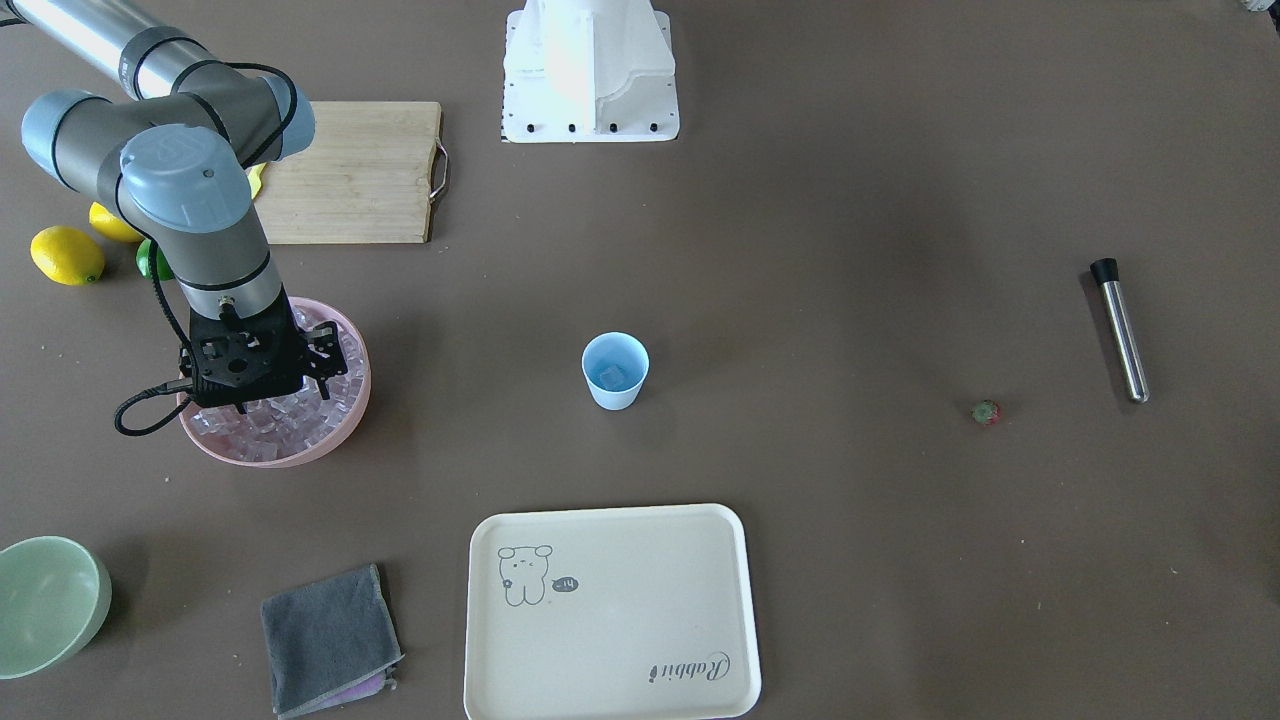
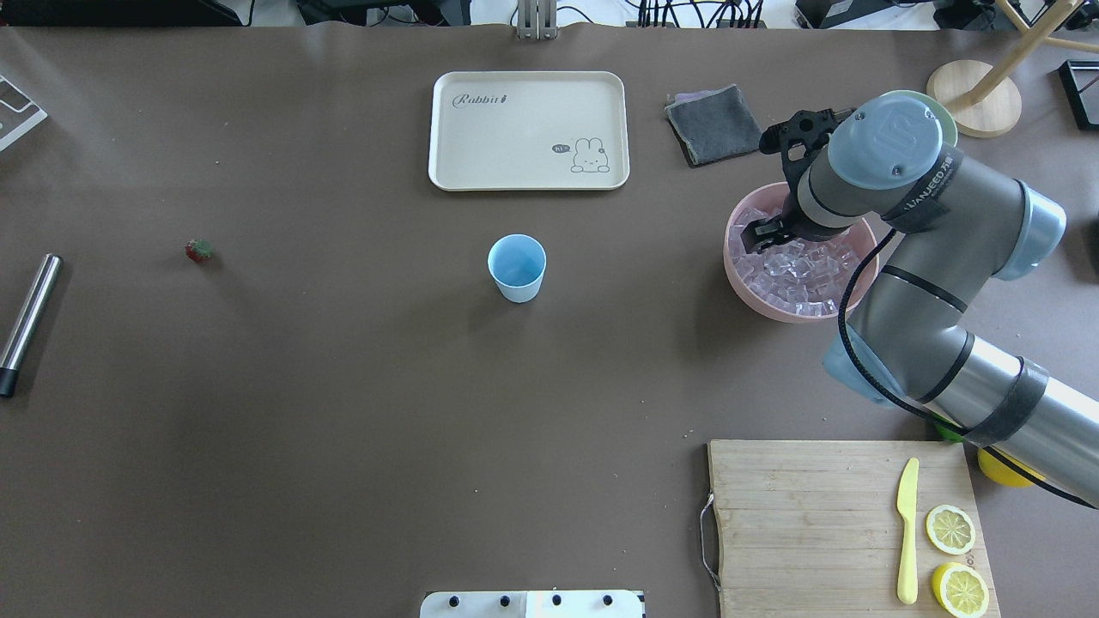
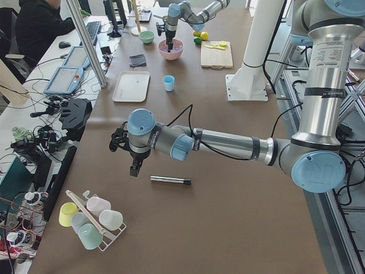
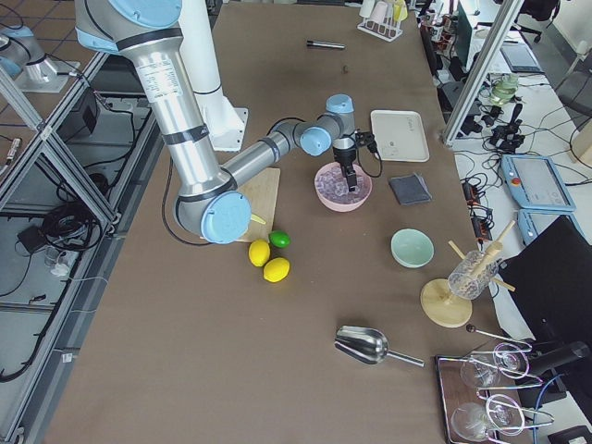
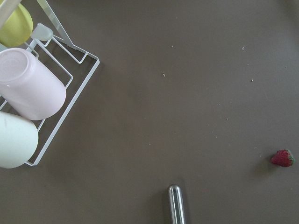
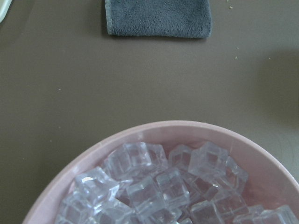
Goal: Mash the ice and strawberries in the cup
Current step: 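Lift the grasped ice cube out of the pink bowl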
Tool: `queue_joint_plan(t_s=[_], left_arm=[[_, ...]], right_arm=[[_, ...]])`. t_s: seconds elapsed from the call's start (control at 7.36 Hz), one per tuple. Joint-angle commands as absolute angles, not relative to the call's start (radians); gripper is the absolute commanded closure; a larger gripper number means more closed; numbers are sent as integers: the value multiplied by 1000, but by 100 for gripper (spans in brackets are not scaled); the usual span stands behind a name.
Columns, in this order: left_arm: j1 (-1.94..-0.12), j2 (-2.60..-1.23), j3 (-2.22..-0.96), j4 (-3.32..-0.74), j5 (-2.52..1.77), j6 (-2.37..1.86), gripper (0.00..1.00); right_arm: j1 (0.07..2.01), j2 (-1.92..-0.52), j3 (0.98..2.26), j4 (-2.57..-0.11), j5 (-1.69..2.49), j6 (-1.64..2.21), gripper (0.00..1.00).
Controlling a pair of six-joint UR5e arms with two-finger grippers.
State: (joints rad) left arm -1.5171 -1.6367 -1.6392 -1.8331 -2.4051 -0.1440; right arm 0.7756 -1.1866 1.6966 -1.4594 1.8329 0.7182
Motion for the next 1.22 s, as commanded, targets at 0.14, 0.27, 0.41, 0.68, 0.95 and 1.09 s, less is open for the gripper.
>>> queue_joint_plan(t_s=[0.14, 0.27, 0.41, 0.68, 0.95, 1.09], left_arm=[[-1517, -1637, -1640, -1833, -2405, -144, 1], [-1517, -1637, -1641, -1833, -2405, -144, 1], [-1517, -1638, -1637, -1833, -2405, -143, 1], [-1516, -1638, -1637, -1833, -2405, -144, 1], [-1516, -1638, -1637, -1833, -2405, -144, 1], [-1516, -1638, -1637, -1833, -2405, -144, 1]], right_arm=[[772, -1177, 1689, -1457, 1835, 727, 24], [770, -1178, 1686, -1456, 1833, 727, 40], [770, -1183, 1683, -1454, 1833, 726, 47], [769, -1184, 1681, -1454, 1833, 719, 47], [769, -1181, 1683, -1456, 1835, 716, 56], [769, -1183, 1683, -1456, 1835, 716, 67]])
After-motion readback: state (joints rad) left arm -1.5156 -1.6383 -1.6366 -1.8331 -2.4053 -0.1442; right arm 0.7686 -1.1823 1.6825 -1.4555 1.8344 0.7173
